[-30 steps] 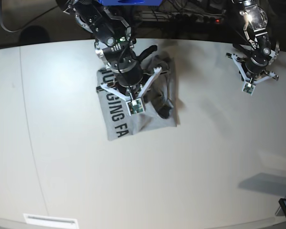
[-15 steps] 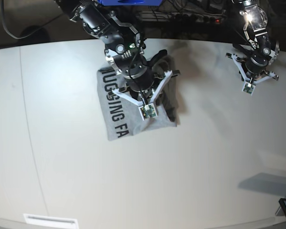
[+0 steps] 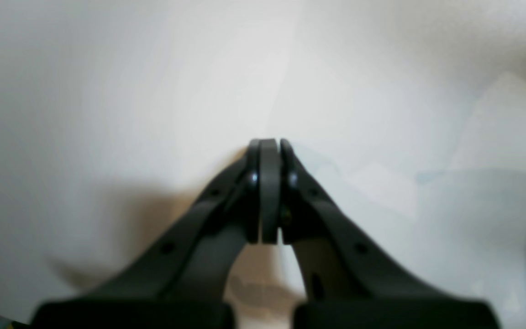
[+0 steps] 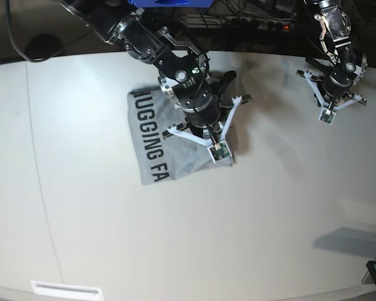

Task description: Fold the T-shirt properly

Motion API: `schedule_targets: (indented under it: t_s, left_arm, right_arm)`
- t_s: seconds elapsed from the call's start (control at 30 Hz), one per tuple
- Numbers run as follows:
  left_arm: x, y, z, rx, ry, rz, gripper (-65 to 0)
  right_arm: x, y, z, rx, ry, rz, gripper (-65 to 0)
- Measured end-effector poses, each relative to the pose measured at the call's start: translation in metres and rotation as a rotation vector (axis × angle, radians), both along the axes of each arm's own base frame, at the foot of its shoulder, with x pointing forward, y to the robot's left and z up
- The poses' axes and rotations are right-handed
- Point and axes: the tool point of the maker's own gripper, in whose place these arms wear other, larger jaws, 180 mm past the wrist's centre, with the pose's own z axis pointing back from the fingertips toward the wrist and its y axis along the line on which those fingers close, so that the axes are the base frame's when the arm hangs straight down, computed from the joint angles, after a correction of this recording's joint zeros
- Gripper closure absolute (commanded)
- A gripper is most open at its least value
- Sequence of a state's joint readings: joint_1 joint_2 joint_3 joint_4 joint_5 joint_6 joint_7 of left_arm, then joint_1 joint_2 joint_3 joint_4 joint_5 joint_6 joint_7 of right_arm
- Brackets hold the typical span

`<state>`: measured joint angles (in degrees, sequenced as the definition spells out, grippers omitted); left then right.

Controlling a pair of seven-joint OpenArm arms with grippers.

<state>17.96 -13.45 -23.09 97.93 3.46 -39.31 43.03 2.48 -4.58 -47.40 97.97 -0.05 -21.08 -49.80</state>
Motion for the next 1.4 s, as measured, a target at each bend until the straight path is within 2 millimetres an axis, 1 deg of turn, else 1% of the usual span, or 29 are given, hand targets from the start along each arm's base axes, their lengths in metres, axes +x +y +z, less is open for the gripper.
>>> schedule_targets:
  t_s: [0.13,0.27,0.37,0.47,0.63,0.67,0.7,0.8,0.83,0.87,0.9,0.97,1.0,1.1,1.13,1.23,1.4]
  left_arm:
    - [0.000,0.000,0.000,-0.001,-0.001,0.000,0.0]
    - [0.000,0.000,0.000,0.001,0.000,0.000,0.0]
    - [0.000,0.000,0.000,0.001,-0.001,0.000,0.0]
    - [0.000,0.000,0.000,0.002,0.000,0.000,0.0]
    - [0.000,0.000,0.000,0.001,0.000,0.000,0.0]
    - [0.000,0.000,0.000,0.001,0.000,0.000,0.0]
    - [0.000,0.000,0.000,0.000,0.000,0.000,0.0]
    - [0.000,0.000,0.000,0.000,-0.002,0.000,0.0]
    - [0.000,0.000,0.000,0.000,-0.002,0.000,0.0]
    - [0.000,0.000,0.000,0.000,-0.001,-0.001,0.0]
    - [0.000,-0.001,0.000,0.000,-0.002,-0.001,0.0]
    - [0.000,0.000,0.000,0.000,-0.001,-0.001,0.0]
    - [0.000,-0.001,0.000,-0.001,-0.002,-0.001,0.0]
    - [-0.001,0.000,0.000,0.000,-0.001,-0.001,0.0]
    - [-0.001,0.000,0.000,0.000,-0.001,-0.001,0.0]
    - [-0.001,0.000,0.000,0.000,-0.001,-0.001,0.0]
    - [-0.001,0.000,0.000,0.001,-0.001,-0.001,0.0]
  right_arm:
    - [0.008,0.001,-0.003,-0.020,-0.005,0.001,-0.1]
    - [0.013,0.001,-0.012,-0.040,0.012,0.006,-0.1]
    - [0.011,0.010,-0.017,0.012,0.079,0.026,-0.1]
    - [0.006,0.010,-0.027,0.009,0.117,0.025,-0.1]
    - [0.007,0.010,-0.025,0.012,0.112,0.025,-0.1]
    - [0.006,0.010,-0.020,0.020,0.110,0.026,0.0]
    - [0.006,0.010,-0.009,0.039,0.093,0.033,0.0]
    - [0.012,0.011,0.043,0.126,-0.024,0.045,-0.1]
    - [0.013,0.010,0.056,0.137,-0.035,0.049,-0.1]
    - [0.013,0.009,0.062,0.138,-0.030,0.057,-0.1]
    - [0.014,0.009,0.064,0.127,-0.021,0.066,-0.1]
    - [0.018,0.006,0.060,0.110,-0.013,0.062,-0.1]
    - [0.021,0.001,0.055,0.097,-0.003,0.046,-0.1]
    - [0.029,-0.019,0.027,0.034,0.050,-0.008,-0.1]
    - [0.032,-0.022,0.021,0.020,0.052,-0.020,-0.1]
    - [0.035,-0.022,0.013,0.022,0.050,-0.026,-0.1]
    - [0.037,-0.038,0.003,-0.015,0.052,-0.041,-0.1]
